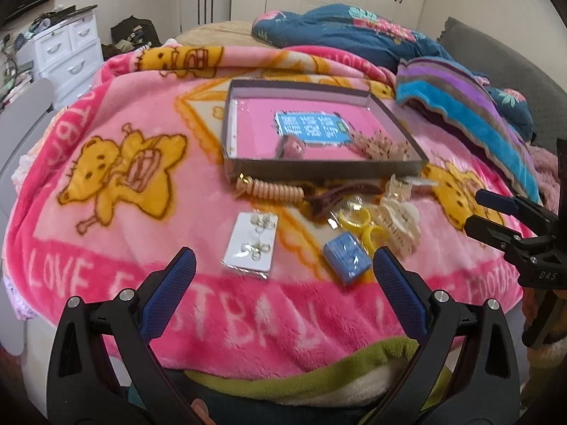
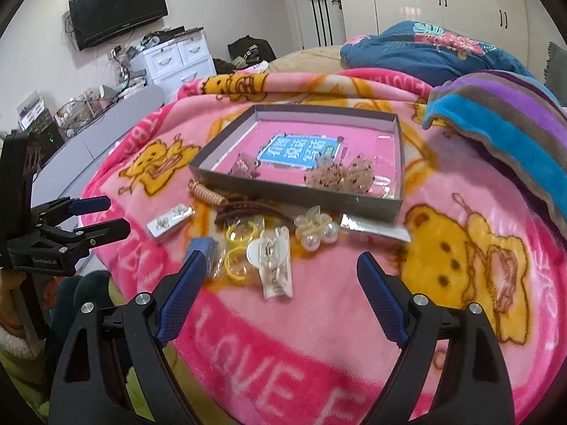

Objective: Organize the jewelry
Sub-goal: 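Pull both tools back from the gray box toward the remaining jewelry, then grasp the white claw clip with the right tool while the left approaches the blue case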

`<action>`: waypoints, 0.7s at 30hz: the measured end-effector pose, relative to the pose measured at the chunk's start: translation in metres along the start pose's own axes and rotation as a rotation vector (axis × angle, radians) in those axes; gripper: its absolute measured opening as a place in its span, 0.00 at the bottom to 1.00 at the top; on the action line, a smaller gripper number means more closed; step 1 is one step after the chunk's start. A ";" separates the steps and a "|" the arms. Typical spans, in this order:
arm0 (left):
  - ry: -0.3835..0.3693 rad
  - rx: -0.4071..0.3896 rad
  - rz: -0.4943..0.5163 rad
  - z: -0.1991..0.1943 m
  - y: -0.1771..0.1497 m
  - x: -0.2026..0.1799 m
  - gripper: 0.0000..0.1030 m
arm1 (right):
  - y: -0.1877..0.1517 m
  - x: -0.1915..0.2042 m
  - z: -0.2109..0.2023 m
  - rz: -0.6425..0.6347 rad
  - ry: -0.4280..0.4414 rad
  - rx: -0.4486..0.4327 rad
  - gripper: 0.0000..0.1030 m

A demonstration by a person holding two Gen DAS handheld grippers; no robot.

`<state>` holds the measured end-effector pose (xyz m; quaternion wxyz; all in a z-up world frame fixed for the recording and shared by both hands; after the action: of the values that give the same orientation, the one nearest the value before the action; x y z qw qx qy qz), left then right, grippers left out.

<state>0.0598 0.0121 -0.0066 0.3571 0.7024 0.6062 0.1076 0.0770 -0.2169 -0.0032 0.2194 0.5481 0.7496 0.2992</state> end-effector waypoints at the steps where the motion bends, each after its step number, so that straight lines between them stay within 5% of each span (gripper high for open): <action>1: -0.002 0.008 0.002 0.002 -0.002 -0.001 0.91 | -0.003 0.000 0.003 -0.005 0.002 0.008 0.83; 6: -0.012 0.053 0.027 0.016 -0.012 -0.009 0.91 | -0.010 0.001 0.015 -0.019 0.006 0.036 0.81; 21: -0.103 0.125 0.016 0.049 -0.025 -0.022 0.86 | -0.010 0.012 0.067 -0.052 0.101 0.107 0.54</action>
<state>0.0636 -0.0263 -0.0511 0.3423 0.7328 0.5869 0.0358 0.1103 -0.1937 -0.0587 0.1592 0.5237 0.7886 0.2803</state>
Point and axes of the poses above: each gripper's, at about its wrist camera, not at the fingertips, and z roughly the way its jaws point, x to its left, y to its top, the point moved 1 cm from there along z, roughly the way its jaws point, and after that the axes turned 14 degrees about -y, right-handed, at the moved point
